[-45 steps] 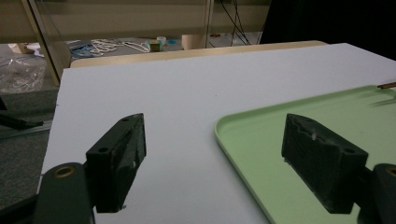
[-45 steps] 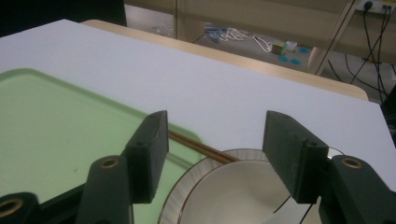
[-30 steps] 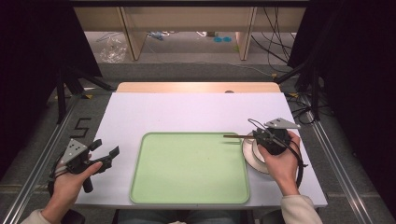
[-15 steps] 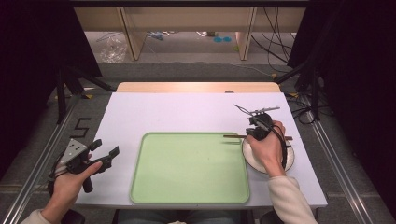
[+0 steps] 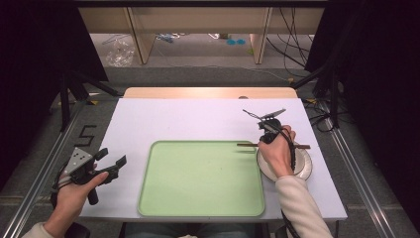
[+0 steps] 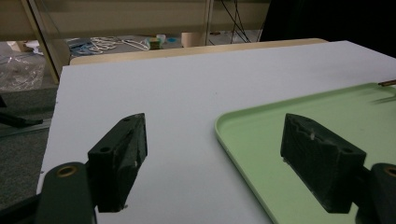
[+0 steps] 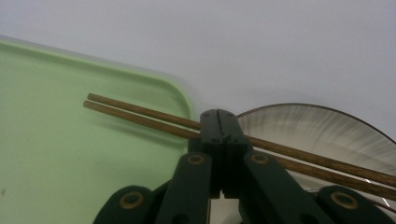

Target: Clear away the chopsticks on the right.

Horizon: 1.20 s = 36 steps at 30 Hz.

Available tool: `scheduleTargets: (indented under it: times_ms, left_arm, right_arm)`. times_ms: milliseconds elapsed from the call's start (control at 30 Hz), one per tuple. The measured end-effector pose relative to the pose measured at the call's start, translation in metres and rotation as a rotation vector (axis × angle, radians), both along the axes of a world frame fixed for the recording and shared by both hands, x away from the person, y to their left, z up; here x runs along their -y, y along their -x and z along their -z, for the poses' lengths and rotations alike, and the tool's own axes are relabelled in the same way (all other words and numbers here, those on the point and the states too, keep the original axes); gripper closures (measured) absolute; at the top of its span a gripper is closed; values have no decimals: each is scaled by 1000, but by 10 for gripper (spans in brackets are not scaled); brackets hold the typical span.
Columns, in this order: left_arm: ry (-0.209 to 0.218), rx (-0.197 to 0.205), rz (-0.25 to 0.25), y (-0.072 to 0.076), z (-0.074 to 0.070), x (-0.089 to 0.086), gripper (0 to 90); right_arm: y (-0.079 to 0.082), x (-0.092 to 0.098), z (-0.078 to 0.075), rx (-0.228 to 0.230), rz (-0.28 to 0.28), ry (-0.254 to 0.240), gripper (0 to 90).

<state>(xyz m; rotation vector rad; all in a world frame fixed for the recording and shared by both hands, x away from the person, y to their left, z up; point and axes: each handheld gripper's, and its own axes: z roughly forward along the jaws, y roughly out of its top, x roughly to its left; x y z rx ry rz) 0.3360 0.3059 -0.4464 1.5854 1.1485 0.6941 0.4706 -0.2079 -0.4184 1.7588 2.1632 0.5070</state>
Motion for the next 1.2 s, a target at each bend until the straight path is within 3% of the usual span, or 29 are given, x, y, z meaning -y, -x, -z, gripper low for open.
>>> scheduleTargets:
  times_ms: [33, 167, 267, 300, 367, 500, 567, 667, 733, 800, 867, 933, 1067, 1133, 1200]
  left_arm:
    - [-1, 0, 0, 0, 0, 0, 230]
    - [-2, 0, 3, 0, 0, 0, 231]
    - [1, -1, 0, 0, 0, 0, 231]
    - [-1, -1, 1, 0, 0, 0, 231]
    - [-3, 1, 4, 0, 0, 0, 231]
    - [-6, 4, 7, 0, 0, 0, 231]
    - [-6, 4, 7, 0, 0, 0, 231]
    - [-6, 5, 7, 0, 0, 0, 231]
    - [-6, 5, 7, 0, 0, 0, 231]
    - [-6, 4, 8, 0, 0, 0, 231]
    - [-6, 5, 8, 0, 0, 0, 231]
    - [-6, 5, 8, 0, 0, 0, 231]
    - [-8, 4, 9, 0, 0, 0, 231]
    - [-7, 5, 8, 0, 0, 0, 231]
    - [-8, 3, 9, 0, 0, 0, 231]
  right_arm:
    - [0, -1, 0, -15, 19, -7, 900]
    - [-4, 3, 5, 28, -31, 26, 900]
    - [-5, 2, 6, 15, -14, 23, 900]
    - [-6, 3, 7, 16, -32, 46, 900]
    - [-7, 1, 9, 18, -1, 19, 900]
    - [-8, 1, 9, 10, 5, 28, 900]
    - [-10, 3, 10, 23, -23, 46, 900]
    - [-11, 1, 9, 9, -3, 39, 900]
    - [-13, 2, 10, 17, -17, 61, 900]
    - [-14, 0, 10, -2, 9, 46, 900]
    - [-16, 3, 11, -2, -17, 66, 900]
    - [-16, 0, 12, 6, 10, 64, 900]
    - [-15, 0, 9, 7, -5, 65, 900]
    - [-15, -1, 4, 35, -67, 91, 871]
    - [-16, -6, -4, 75, -225, 151, 817]
